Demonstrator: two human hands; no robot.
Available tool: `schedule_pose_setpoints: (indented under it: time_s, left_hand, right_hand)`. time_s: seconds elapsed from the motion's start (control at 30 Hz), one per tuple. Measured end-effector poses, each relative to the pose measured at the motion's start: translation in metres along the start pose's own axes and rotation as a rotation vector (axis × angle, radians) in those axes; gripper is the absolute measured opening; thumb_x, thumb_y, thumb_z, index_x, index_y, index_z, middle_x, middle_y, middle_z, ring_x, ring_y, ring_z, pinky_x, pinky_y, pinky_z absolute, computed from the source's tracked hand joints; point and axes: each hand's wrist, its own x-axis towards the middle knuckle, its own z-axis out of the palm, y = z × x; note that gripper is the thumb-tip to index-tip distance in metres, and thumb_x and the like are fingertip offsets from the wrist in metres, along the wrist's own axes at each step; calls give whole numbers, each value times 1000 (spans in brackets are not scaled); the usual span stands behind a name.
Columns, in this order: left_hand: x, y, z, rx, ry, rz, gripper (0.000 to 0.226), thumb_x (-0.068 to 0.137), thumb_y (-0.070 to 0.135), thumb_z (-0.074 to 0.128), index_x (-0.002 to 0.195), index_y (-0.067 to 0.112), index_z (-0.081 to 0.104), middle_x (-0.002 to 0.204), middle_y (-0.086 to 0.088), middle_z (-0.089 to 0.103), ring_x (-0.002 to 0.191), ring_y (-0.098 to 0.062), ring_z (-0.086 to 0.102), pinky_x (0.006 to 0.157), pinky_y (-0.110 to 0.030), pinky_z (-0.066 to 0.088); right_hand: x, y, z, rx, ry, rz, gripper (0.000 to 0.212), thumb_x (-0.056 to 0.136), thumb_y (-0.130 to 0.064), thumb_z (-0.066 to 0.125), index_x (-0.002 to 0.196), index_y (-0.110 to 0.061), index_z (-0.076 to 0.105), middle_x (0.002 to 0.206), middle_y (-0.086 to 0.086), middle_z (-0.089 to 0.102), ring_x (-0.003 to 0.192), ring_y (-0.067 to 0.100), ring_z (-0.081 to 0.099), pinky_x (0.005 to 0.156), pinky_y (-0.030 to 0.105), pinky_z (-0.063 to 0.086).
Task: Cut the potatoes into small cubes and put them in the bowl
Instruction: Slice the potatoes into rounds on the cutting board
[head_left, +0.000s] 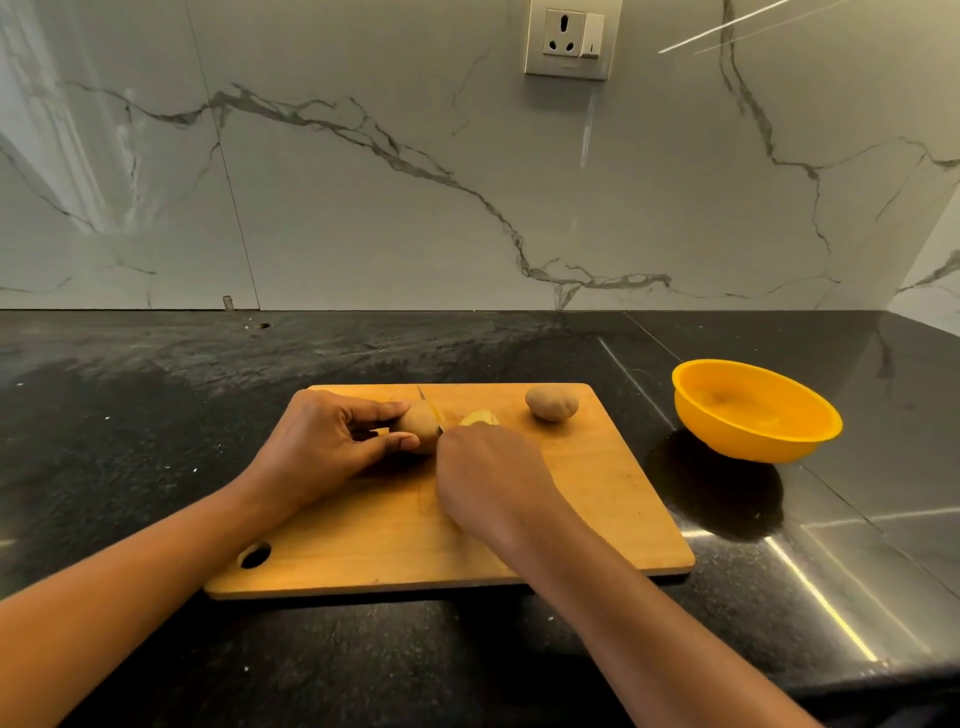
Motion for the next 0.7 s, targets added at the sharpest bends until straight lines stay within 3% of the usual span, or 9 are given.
schedule_pose_setpoints:
  time_s: [0.33, 0.5, 0.7]
  left_hand:
    - [-1, -1, 0, -3, -4, -23, 52, 61, 41, 72, 107, 16, 68, 100, 6, 70, 89, 21, 56, 79, 0, 43]
    - [1, 0, -2, -21, -11, -64, 53, 61, 43, 70, 108, 19, 67, 94, 18, 64, 88, 20, 56, 77, 0, 43]
    - [0, 3, -4, -71, -35, -82, 47, 60, 42, 69, 106, 30, 62, 90, 25, 60, 90, 18, 57, 75, 0, 44]
  right_hand:
    - [5, -4, 5, -68, -66, -2, 26, 99, -15, 36, 112, -10, 58, 113, 11, 61, 101, 26, 58, 72, 34, 39]
    - [-17, 2, 6, -37, -136, 40, 27, 100, -16, 35, 114, -11, 57, 114, 9, 60, 101, 25, 57, 75, 34, 41]
    - [-47, 17, -4, 0, -169, 86, 25, 100, -21, 38, 116, -15, 55, 104, 3, 59, 81, 17, 48, 68, 30, 37]
